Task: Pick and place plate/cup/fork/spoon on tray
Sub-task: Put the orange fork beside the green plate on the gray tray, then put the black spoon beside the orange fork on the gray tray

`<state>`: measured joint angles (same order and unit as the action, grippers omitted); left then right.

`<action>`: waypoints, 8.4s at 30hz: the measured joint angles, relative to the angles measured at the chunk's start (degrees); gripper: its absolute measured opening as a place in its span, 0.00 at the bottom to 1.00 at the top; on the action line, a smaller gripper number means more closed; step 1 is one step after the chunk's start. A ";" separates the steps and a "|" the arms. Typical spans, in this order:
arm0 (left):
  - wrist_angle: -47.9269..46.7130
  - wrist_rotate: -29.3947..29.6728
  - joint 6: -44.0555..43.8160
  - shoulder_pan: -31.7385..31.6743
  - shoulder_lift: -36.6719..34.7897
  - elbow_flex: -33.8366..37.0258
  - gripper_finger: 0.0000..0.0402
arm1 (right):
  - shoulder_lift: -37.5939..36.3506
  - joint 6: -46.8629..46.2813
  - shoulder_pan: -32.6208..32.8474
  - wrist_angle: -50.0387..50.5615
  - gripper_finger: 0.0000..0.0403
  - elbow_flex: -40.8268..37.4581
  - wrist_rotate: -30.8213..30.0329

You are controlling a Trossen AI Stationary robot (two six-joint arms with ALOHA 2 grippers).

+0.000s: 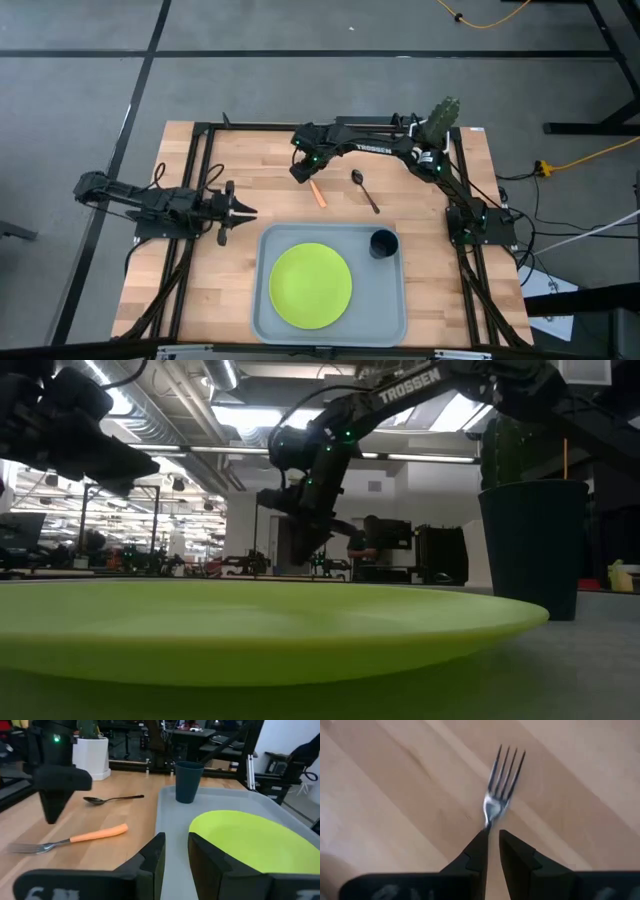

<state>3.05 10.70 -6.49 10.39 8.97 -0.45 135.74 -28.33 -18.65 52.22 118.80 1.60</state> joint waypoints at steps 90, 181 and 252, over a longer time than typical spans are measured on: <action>-2.49 -9.96 -5.10 -4.87 0.01 0.00 0.19 | 1.14 -16.19 11.43 7.37 0.13 -5.73 -12.03; -2.23 -9.89 -4.95 -4.85 0.00 0.02 0.19 | -18.68 -46.18 37.09 16.13 0.10 -9.88 -28.39; -2.19 -9.88 -4.97 -4.85 0.01 0.02 0.19 | -2.66 -98.36 57.27 37.95 0.29 9.16 -30.40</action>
<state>0.86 0.82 -11.46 5.54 8.98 -0.43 133.08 -126.69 38.62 90.17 127.97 -28.80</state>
